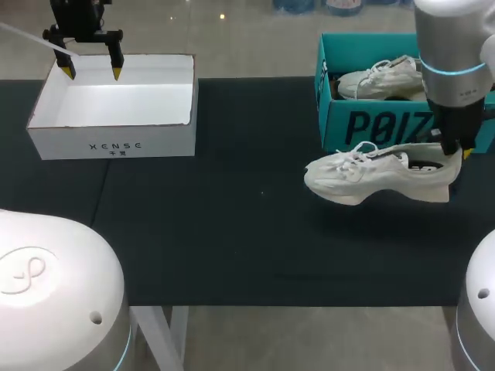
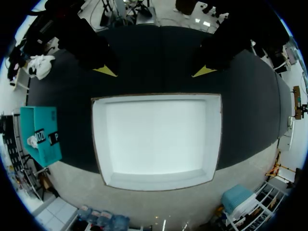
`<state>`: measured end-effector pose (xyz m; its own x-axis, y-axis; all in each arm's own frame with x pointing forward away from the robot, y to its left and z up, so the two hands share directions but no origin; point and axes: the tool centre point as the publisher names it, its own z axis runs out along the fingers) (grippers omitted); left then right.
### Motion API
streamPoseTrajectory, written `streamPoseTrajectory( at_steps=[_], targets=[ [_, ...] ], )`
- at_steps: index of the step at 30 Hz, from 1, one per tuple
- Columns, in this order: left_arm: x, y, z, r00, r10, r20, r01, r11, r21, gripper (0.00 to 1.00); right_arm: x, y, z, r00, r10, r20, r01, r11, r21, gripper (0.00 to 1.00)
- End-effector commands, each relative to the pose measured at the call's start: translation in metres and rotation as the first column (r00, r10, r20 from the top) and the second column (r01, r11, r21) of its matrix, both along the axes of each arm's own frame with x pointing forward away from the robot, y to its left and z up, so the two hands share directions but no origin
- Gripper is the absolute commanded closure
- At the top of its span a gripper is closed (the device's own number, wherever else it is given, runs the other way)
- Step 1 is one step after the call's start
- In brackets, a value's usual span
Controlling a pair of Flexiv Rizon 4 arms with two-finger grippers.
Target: Take the shoe out of the shoebox, open the shoe tongue, remove and reinsert the insole, then place the shoe into the shoebox
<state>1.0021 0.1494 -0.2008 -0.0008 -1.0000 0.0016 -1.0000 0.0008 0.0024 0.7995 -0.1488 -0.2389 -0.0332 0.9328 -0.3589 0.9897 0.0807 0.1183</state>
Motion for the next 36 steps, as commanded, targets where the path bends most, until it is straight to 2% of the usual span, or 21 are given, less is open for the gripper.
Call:
streamPoseTrajectory(
  at_steps=[1, 8, 14, 26, 32, 36],
  targets=[
    [0.0, 0.0, 0.0, 1.0, 0.0, 0.0, 0.0, 1.0, 0.001, 0.0, -0.015, 0.006, -0.008, 0.994, 0.054, 0.093, -0.056, 0.998, 0.015, 1.0],
    [0.0, 0.0, 0.0, 1.0, 0.0, 0.0, 0.0, 1.0, 0.001, 0.0, -0.033, 0.031, -0.023, 0.99, 0.113, 0.079, -0.113, 0.994, -0.006, 1.0],
    [0.0, 0.0, 0.0, 1.0, 0.0, 0.0, 0.0, 1.0, 0.001, 0.0, -0.04, 0.057, -0.034, 0.987, 0.147, 0.057, -0.146, 0.989, -0.031, 1.0],
    [0.0, 0.0, 0.0, 1.0, 0.0, 0.0, 0.0, 1.0, 0.001, 0.0, -0.028, 0.113, -0.042, 0.996, 0.073, 0.046, -0.073, 0.997, -0.008, 1.0],
    [0.0, 0.0, 0.0, 1.0, 0.0, 0.0, 0.0, 1.0, 0.001, 0.0, -0.022, 0.129, -0.055, 0.999, 0.029, 0.035, -0.029, 1.0, 0.003, 1.0],
    [0.0, 0.0, 0.0, 1.0, 0.0, 0.0, 0.0, 1.0, 0.001, 0.0, -0.018, 0.131, -0.063, 1.0, 0.003, 0.021, -0.004, 1.0, 0.01, 1.0]
  ],
)
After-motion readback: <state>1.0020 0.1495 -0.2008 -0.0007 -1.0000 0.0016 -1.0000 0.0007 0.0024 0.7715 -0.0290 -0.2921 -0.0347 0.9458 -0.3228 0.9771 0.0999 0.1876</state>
